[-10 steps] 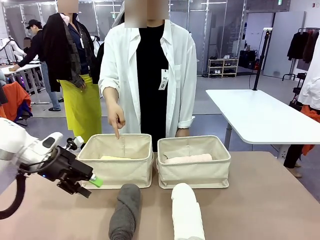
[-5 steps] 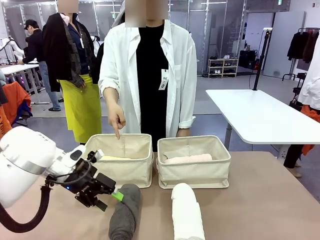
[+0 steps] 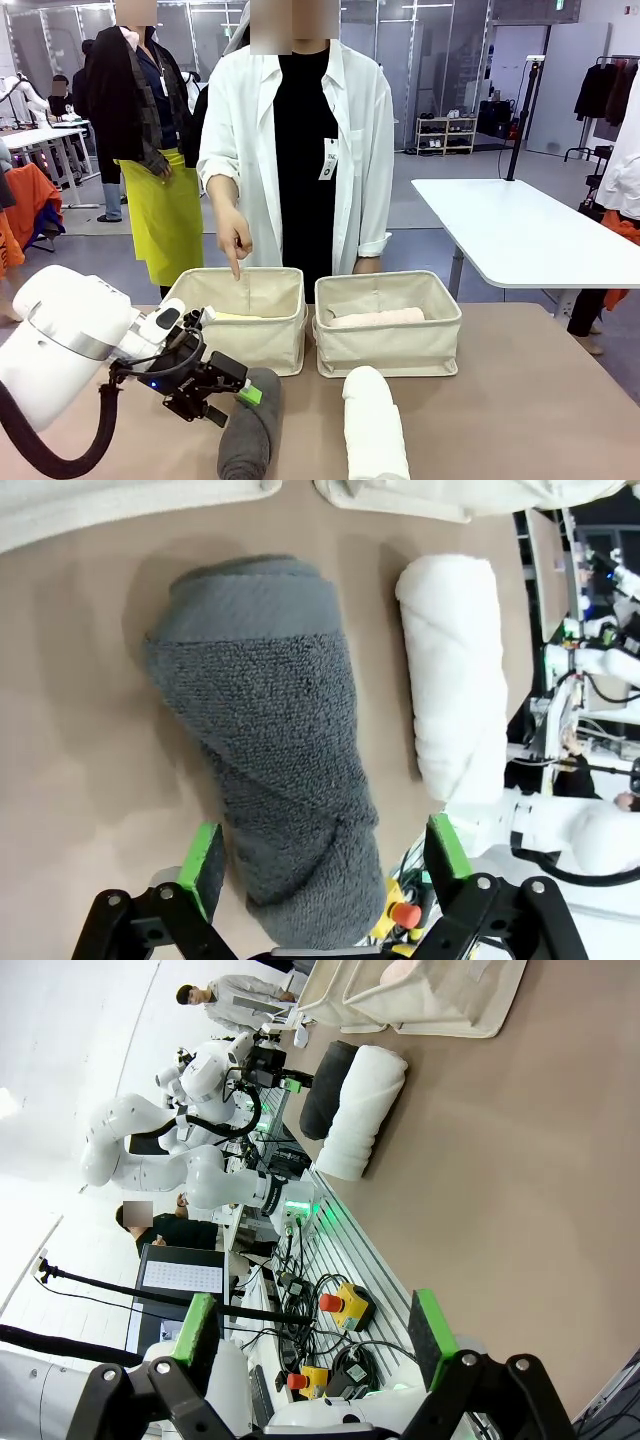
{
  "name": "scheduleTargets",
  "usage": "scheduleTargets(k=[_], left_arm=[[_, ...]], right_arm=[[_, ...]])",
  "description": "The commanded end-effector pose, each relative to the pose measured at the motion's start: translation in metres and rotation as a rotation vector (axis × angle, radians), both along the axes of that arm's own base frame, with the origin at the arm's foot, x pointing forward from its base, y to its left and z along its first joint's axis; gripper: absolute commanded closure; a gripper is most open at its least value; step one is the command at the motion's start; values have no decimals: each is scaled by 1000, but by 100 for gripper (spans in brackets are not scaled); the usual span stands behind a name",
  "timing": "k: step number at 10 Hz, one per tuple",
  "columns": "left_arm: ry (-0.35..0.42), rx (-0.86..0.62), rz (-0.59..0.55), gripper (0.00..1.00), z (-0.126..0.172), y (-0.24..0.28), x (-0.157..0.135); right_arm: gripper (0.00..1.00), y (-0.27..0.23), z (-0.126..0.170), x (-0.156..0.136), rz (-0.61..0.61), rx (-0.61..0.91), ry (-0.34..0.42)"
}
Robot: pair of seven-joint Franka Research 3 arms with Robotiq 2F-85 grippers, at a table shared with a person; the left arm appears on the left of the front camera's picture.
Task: Divide the towels into two baskets.
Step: Pick up one hotel-folded towel from the bottom of the table and place it in the Fabric basket indicated by the person.
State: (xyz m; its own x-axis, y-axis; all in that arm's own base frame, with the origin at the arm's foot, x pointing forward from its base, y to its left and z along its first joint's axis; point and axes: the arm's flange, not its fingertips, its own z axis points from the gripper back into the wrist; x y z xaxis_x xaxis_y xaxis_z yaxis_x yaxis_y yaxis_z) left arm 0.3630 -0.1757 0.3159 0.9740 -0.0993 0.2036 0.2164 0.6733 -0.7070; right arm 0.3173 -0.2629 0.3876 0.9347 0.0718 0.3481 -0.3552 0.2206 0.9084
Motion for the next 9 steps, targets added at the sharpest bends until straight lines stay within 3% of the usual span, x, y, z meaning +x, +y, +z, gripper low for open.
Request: scheduleTargets(k=[1, 5, 9], left_arm=[[-29, -10, 40, 0, -15, -9, -22], [-54, 49, 33, 0, -25, -21, -12], [-81, 53, 10, 35, -28, -20, -13]], right_arm=[[4, 1, 1, -4, 6, -9, -13], [4, 1, 1, -4, 6, -9, -13], [4, 1, 1, -4, 6, -9, -13]])
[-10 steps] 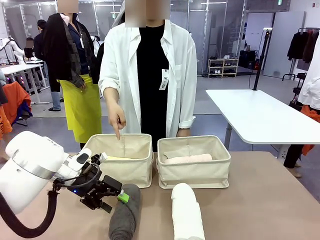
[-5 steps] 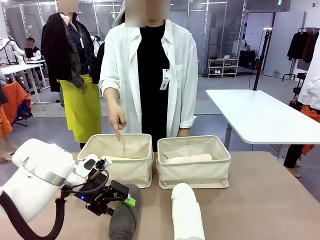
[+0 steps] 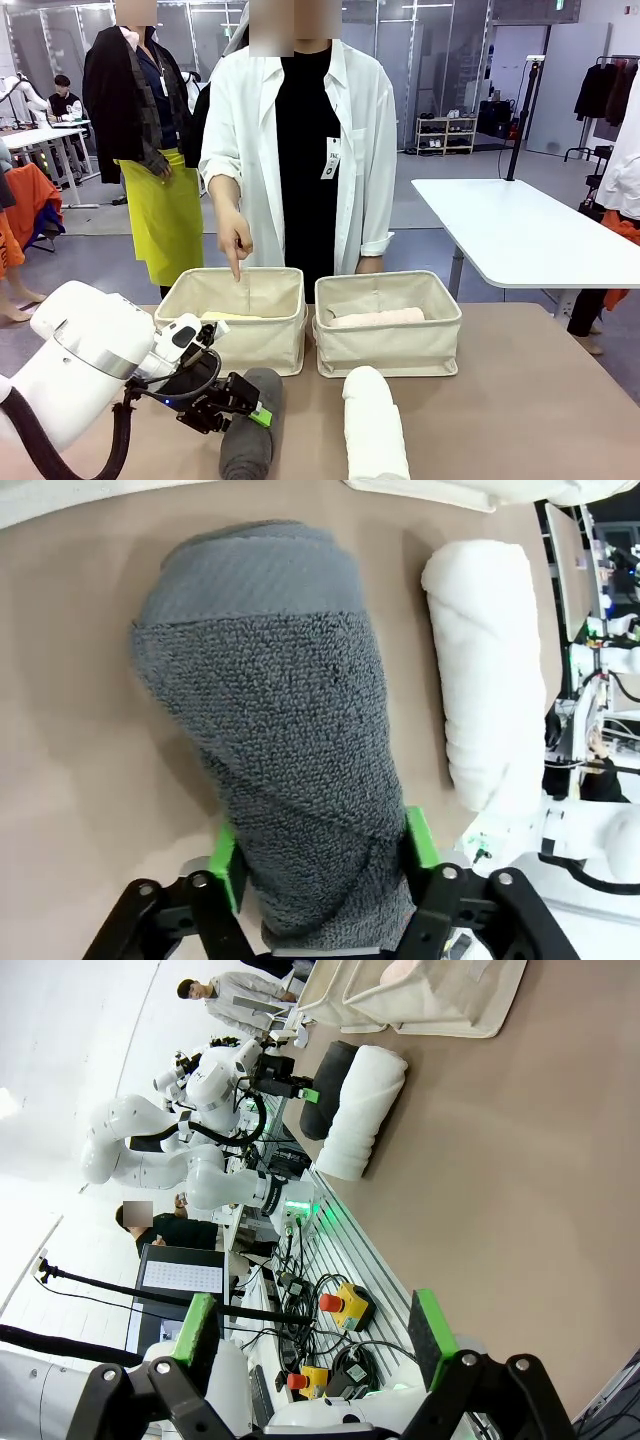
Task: Divide the towels into two baskets.
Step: Pick up one hotel-folded towel from the bottom of the table and place it in the Fabric basket indicated by the person.
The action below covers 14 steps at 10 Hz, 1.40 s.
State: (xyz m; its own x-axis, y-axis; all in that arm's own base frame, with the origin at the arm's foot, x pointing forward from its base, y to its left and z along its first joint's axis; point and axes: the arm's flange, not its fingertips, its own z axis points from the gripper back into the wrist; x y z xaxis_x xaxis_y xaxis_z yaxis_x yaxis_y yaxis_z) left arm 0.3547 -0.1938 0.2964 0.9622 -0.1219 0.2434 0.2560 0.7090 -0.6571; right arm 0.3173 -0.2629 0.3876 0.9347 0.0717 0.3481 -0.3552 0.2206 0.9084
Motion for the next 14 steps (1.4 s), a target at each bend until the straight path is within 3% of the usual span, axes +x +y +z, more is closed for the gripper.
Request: scheduleTargets(k=[1, 3, 4, 7, 11, 14], left_arm=[[-38, 1, 23, 46, -9, -2, -5], [-36, -2, 27, 66, -7, 0, -6], [-34, -23, 30, 71, 3, 3, -6], [-55, -33, -50, 71, 68, 26, -15], [-143, -69, -322, 71, 138, 66, 5], [-369, 222, -629, 71, 170, 70, 18]], right_arm=[[4, 1, 1, -4, 6, -9, -13], [4, 1, 1, -4, 6, -9, -13], [4, 1, 1, -4, 6, -9, -13], [4, 1, 1, -4, 6, -9, -13], [4, 1, 1, -4, 6, -9, -13], [4, 1, 1, -4, 6, -9, -13]])
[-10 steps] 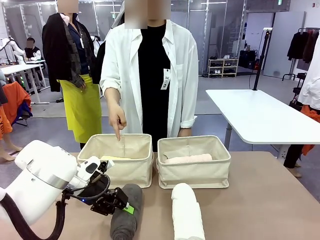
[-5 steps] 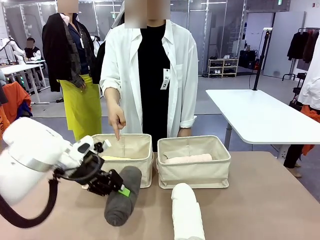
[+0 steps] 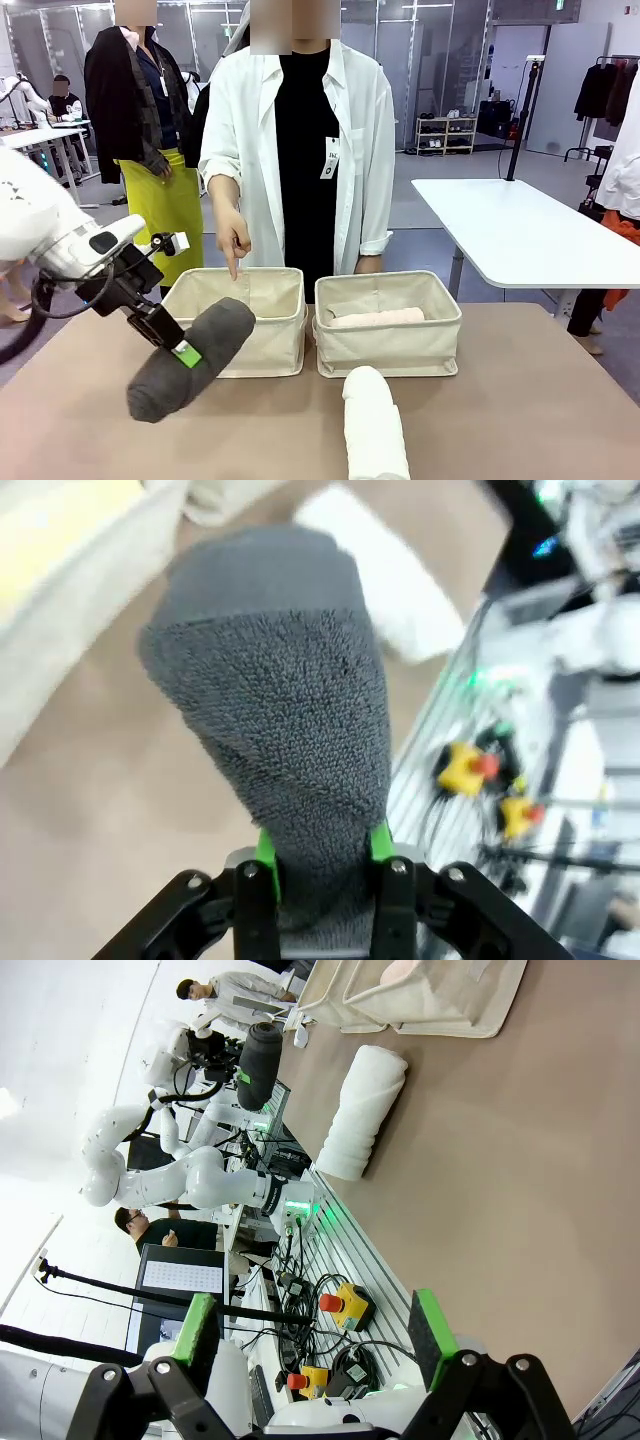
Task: Divide the towels into two baskets.
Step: Pick up one hotel-folded towel from the bottom of the table and place it in the Fabric basket indicated by the person.
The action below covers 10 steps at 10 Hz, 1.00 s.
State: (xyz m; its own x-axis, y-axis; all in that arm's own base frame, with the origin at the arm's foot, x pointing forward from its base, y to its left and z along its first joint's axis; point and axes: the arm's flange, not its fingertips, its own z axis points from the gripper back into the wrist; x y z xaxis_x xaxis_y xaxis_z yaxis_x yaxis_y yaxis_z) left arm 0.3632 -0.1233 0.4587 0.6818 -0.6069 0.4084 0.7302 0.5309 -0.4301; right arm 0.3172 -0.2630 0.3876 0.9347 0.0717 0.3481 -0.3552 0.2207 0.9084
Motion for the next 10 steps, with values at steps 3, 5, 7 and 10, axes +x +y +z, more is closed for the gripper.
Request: scheduleTargets(k=[3, 5, 7, 10], left_arm=[[-464, 312, -420, 71, 31, -7, 20], [-536, 336, -568, 71, 29, -8, 16], [-447, 383, -538, 71, 39, -17, 19], [-464, 362, -565, 63, 34, -14, 19]], right_arm=[[4, 1, 1, -4, 6, -9, -13], [4, 1, 1, -4, 6, -9, -13], [4, 1, 1, -4, 6, -9, -13], [4, 1, 1, -4, 6, -9, -13]])
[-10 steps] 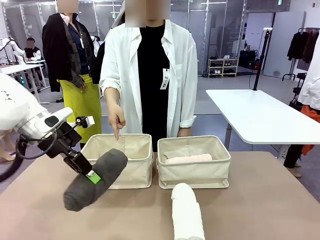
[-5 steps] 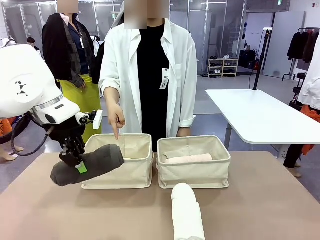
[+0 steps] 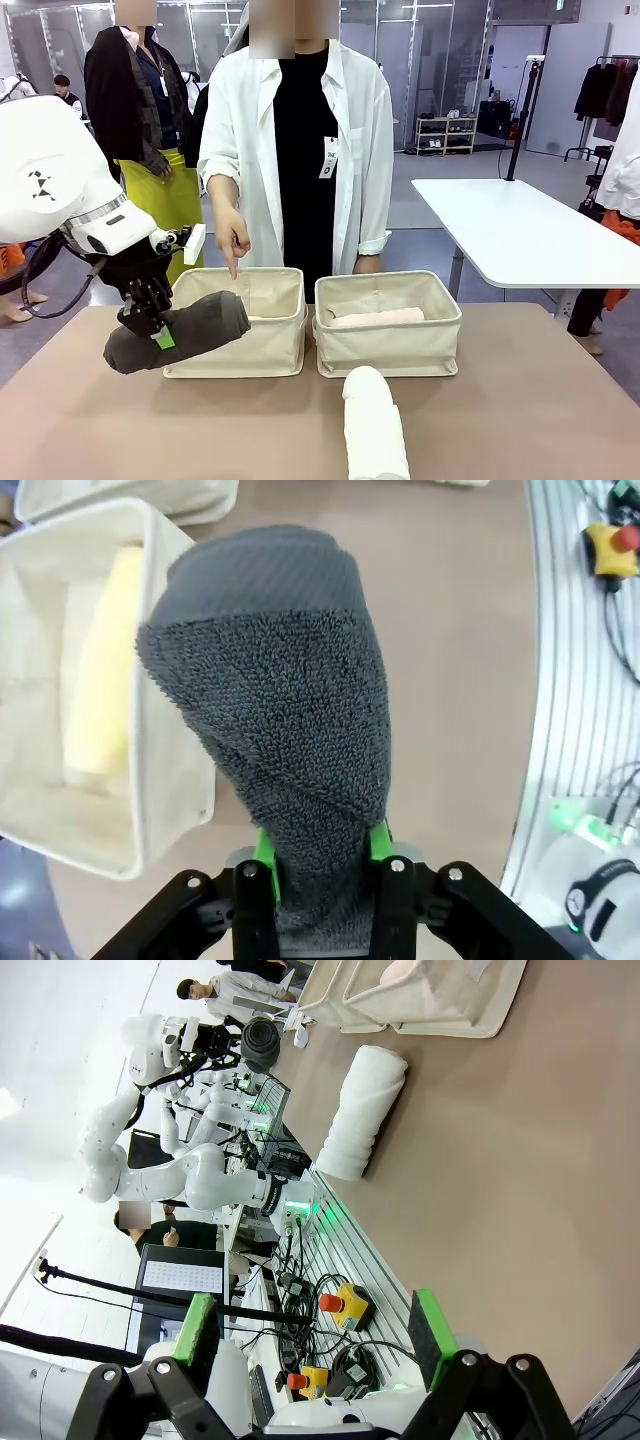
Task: Divide the towels into two baskets.
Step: Pick up one hotel-folded towel from the bottom of the table and place it in the Fabric basket indicated by the person.
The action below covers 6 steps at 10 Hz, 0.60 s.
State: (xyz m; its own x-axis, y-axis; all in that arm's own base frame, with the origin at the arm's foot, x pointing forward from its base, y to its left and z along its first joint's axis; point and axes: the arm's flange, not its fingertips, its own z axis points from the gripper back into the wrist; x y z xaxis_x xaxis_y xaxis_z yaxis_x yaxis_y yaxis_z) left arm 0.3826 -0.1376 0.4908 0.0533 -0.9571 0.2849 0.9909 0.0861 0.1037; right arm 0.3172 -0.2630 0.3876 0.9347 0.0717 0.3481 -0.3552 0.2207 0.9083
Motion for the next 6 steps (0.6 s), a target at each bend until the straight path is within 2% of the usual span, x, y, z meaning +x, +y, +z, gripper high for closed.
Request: scheduleTargets(k=[1, 2, 4, 6], left_arm=[[-87, 33, -45, 63, 12, -1, 10], [-127, 65, -122, 63, 21, -7, 28], [-137, 80, -162, 63, 32, -20, 75], [-187, 159, -218, 63, 27, -35, 131]], right_arm=[[4, 1, 1, -4, 6, -9, -13], [4, 1, 1, -4, 6, -9, -13], [4, 1, 1, -4, 6, -9, -13], [4, 1, 1, -4, 6, -9, -13]])
